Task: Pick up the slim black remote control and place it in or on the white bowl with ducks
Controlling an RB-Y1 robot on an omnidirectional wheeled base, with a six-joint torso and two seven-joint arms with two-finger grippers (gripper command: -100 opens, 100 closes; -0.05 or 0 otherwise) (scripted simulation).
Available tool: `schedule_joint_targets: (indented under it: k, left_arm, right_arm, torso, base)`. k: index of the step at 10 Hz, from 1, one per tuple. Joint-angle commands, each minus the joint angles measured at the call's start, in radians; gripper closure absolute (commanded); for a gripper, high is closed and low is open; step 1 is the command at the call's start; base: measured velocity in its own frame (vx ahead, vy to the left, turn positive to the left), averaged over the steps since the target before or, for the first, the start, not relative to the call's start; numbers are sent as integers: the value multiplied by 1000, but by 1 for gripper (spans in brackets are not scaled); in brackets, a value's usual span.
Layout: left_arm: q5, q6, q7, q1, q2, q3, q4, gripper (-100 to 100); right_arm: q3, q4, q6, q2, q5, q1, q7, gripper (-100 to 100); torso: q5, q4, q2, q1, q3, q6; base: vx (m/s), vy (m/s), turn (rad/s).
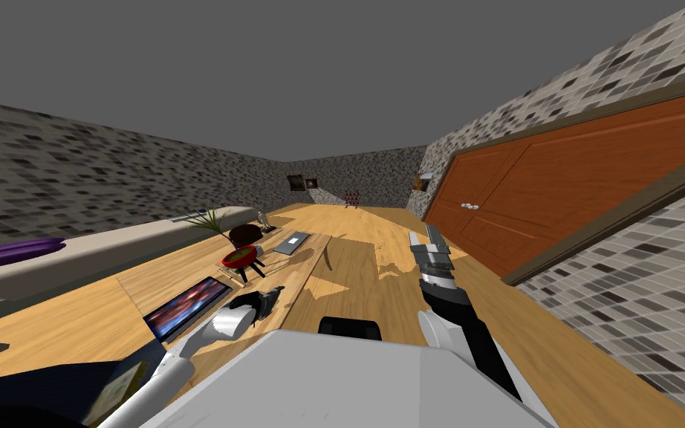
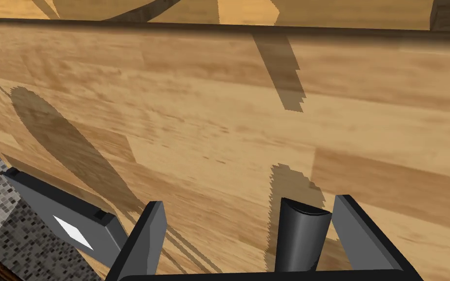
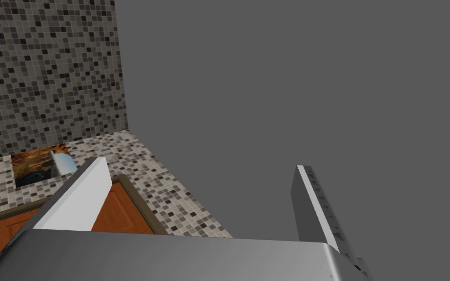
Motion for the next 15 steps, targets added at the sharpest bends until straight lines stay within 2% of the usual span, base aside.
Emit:
schedule_joint_targets:
  k: [1, 2, 3, 4, 6, 7, 8, 9, 12, 13, 15]
  left_arm:
    - [22, 50, -23, -30, 11, 5, 47, -100]
    - [22, 57, -23, -30, 11, 5, 47, -100]
    - [42, 97, -43, -56, 20, 11, 86, -100]
    - [42, 100, -43, -56, 20, 11, 86, -100]
    - [80, 165, -83, -109, 31, 23, 159, -100]
    - [80, 182, -83, -109, 31, 23, 162, -100]
    - [98, 215, -103, -135, 33, 29, 199, -100]
    - [98, 219, -103, -135, 33, 29, 199, -100]
    - [146, 312, -160, -210, 34, 46, 299, -100]
    - [146, 320, -160, -210, 34, 46, 303, -100]
    - [174, 376, -193, -252, 33, 54, 363, -100]
  right_arm:
    - [0, 0, 0, 0, 0, 0, 0, 0]
    - [0, 0, 0, 0, 0, 0, 0, 0]
    - [0, 0, 0, 0, 0, 0, 0, 0]
    - [0, 0, 0, 0, 0, 0, 0, 0]
    - [0, 0, 0, 0, 0, 0, 0, 0]
    - [0, 0, 0, 0, 0, 0, 0, 0]
    - [0, 0, 0, 0, 0, 0, 0, 0]
    - [0, 0, 0, 0, 0, 0, 0, 0]
    - [0, 0, 0, 0, 0, 0, 0, 0]
    - [0, 0, 0, 0, 0, 0, 0, 0]
    - [0, 0, 0, 0, 0, 0, 0, 0]
  torso:
    - [0, 0, 0, 0, 0, 0]
    - [0, 0, 0, 0, 0, 0]
    - [0, 0, 0, 0, 0, 0]
    - [0, 0, 1, 0, 0, 0]
    - [0, 0, 1, 0, 0, 0]
    - [0, 0, 1, 2, 1, 0]
    - [0, 0, 1, 1, 1, 0]
    - [0, 0, 1, 1, 1, 0]
    - [0, 0, 1, 1, 1, 0]
    - [1, 0, 1, 3, 1, 0]
    - [0, 0, 0, 0, 0, 0]
  base:
    - [-17, 35, -118]
    - [-18, 33, -53]
    - [-26, 40, -86]
    - [-21, 40, -58]
    - [-30, 61, -143]
    - [-30, 61, -58]
    - [-29, 48, -83]
    - [-19, 34, -54]
    - [-34, 63, -130]
    - [-23, 60, -34]
    - [-21, 49, -93]
